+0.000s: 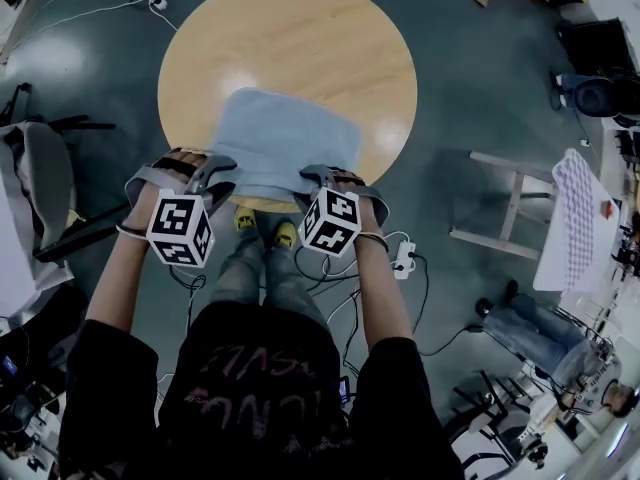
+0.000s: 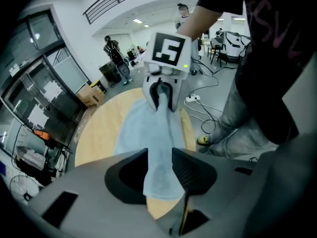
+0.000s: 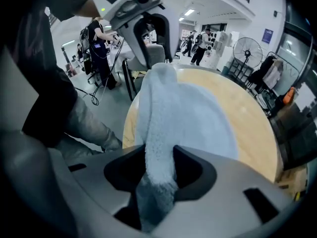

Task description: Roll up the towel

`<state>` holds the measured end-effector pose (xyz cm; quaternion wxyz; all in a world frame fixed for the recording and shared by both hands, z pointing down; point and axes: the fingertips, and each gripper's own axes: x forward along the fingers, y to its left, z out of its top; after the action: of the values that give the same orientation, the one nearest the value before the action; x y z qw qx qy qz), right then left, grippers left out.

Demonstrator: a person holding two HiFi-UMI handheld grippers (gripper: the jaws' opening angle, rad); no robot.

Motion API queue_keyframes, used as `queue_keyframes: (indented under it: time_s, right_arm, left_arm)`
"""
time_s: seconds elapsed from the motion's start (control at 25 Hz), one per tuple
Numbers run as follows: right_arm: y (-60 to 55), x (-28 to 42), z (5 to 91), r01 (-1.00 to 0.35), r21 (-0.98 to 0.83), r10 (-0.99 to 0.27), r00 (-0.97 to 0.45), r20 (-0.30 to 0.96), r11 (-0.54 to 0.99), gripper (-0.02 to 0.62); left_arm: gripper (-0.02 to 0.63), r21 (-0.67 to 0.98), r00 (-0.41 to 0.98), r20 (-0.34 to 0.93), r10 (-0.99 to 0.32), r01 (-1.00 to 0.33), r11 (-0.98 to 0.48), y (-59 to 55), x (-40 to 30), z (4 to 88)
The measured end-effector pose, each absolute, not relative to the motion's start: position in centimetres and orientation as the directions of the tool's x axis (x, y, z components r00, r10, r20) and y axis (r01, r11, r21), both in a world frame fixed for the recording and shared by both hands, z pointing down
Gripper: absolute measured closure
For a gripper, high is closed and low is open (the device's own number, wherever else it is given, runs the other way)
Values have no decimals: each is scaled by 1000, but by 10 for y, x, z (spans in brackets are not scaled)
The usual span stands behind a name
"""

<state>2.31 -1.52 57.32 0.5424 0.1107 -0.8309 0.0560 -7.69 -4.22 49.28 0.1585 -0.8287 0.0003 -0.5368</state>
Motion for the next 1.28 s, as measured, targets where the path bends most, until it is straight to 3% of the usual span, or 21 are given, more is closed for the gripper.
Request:
queue_keyframes:
  time_s: [0.28,0.4,0.56,0.68,0.88,1.12,1.28]
  right_arm:
    - [-17,22,567,-232,41,-134,-402,906,972,421]
    - [-21,23,545,-205,187,-258,-413,874,961,365]
    - [-13,30,513,-241,344,-417,-423,805,908,371]
    - [-8,36,521,-224,390,-449,-374,812,893,365]
    - [-23,37,556,-245,348,-414,-313,855,905,345]
    - [-24,35,569,-260,253,-332,-328,884,932,371]
    - [-25,37,572,-257,203,-284,-334,899,945,370]
  left_arm:
    - [445,-331,345,910,-230,272,-904,-27,-67,531]
    - [445,-343,329,911,-250,264,-902,-42,-66,539]
    - [452,-316,351,907,-234,197,-928,-55,-61,537]
    - [467,-326,357,900,-250,172,-930,-68,-61,534]
    - [474,-360,362,890,-278,181,-915,-73,-59,531]
    - [480,-460,410,842,-350,209,-863,-54,-56,496]
    - [480,-450,363,865,-348,250,-857,-50,-53,509]
